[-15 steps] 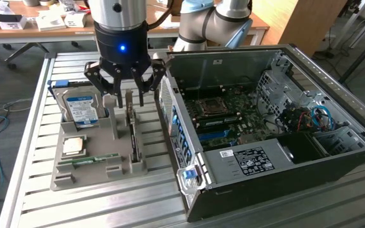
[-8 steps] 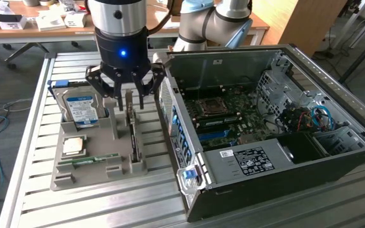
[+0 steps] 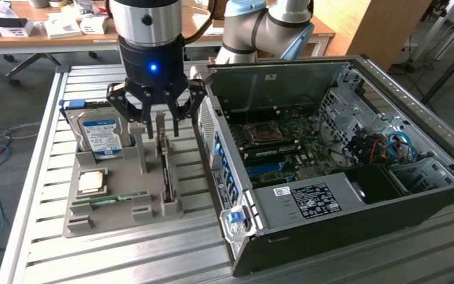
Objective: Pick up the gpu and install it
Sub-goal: 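Pick up the gpu and move the gpu toward the slot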
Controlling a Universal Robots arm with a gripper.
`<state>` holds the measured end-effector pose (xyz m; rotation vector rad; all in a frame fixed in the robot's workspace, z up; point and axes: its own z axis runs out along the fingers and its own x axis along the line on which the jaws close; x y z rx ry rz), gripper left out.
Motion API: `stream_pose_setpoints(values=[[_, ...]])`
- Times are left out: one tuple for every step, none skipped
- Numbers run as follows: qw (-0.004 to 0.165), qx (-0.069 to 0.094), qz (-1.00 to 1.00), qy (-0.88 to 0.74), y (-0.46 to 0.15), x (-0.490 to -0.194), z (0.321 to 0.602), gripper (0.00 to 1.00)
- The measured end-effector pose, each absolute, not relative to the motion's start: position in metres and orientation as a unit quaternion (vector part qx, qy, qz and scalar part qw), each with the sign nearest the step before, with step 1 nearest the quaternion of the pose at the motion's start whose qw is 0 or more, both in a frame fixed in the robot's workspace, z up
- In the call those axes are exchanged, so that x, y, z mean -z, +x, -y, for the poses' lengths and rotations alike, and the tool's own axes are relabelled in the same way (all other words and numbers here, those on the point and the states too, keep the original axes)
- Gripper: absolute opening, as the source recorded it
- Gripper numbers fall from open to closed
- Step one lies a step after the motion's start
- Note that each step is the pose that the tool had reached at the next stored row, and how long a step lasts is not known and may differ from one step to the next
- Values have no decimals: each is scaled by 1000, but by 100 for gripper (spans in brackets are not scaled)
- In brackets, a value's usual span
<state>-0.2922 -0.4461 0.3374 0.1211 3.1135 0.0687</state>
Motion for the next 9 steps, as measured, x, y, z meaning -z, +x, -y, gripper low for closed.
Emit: stream_pose_setpoints(values=[[13, -22, -999, 39, -292, -337, 446, 47], [13, -22, -999, 39, -292, -337, 446, 47], [13, -22, -999, 39, -292, -336, 446, 47], [13, -22, -999, 39, -292, -336, 446, 47], [13, -22, -999, 39, -292, -335, 446, 47], [13, -22, -999, 39, -292, -334, 446, 47], [13, -22, -999, 39, -292, -334, 446, 47], [12, -22, -999, 39, -292, -333, 446, 47], [13, -22, -999, 39, -292, -332, 446, 47]])
